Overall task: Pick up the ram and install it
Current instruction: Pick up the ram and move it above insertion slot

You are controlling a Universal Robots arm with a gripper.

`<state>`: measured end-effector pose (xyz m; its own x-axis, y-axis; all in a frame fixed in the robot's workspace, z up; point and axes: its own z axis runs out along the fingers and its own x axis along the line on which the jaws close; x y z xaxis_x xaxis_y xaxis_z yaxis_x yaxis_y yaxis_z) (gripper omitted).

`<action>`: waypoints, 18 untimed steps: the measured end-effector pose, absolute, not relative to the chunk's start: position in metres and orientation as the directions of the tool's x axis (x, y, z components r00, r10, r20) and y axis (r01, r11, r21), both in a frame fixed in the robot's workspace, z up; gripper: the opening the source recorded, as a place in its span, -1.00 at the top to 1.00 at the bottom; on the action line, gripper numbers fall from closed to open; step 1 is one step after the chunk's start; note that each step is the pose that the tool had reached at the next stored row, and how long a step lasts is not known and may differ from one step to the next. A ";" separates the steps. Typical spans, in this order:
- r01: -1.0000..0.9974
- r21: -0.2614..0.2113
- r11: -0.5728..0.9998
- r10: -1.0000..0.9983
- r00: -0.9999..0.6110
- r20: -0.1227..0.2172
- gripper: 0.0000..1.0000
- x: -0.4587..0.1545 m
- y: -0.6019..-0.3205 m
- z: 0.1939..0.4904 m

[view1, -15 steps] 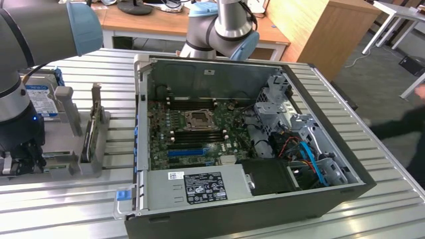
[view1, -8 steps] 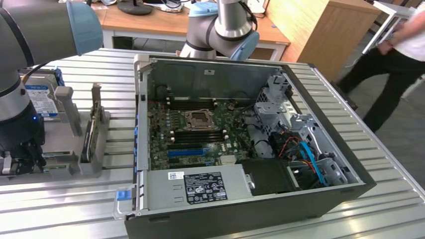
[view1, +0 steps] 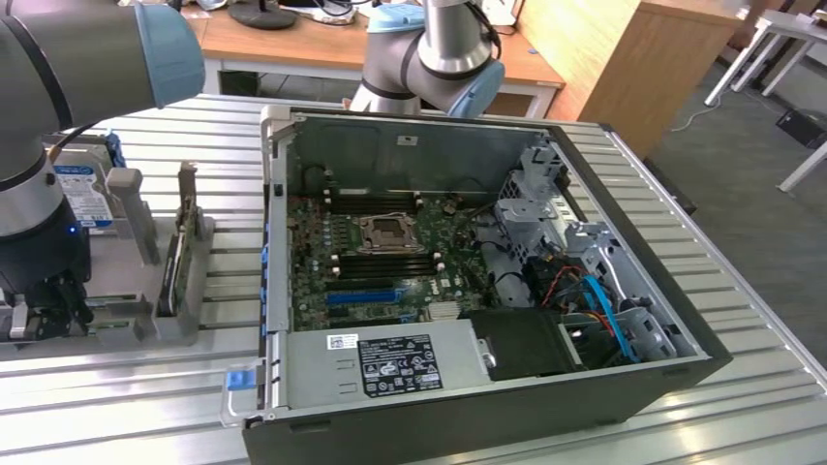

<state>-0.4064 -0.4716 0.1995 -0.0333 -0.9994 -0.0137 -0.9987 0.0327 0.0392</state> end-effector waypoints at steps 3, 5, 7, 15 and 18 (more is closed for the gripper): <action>-0.999 0.039 0.033 -0.999 -0.033 -0.014 0.57 -0.406 -0.472 0.199; -0.999 0.039 0.033 -0.999 -0.033 -0.014 0.57 -0.406 -0.472 0.200; -0.999 0.039 0.033 -0.999 -0.033 -0.014 0.57 -0.406 -0.472 0.200; -0.999 0.039 0.033 -0.999 -0.033 -0.014 0.76 -0.406 -0.472 0.200; -0.999 0.039 0.033 -0.999 -0.033 -0.014 0.76 -0.406 -0.472 0.200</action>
<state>-0.4063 -0.4716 0.1995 -0.0331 -0.9994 -0.0136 -0.9987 0.0326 0.0393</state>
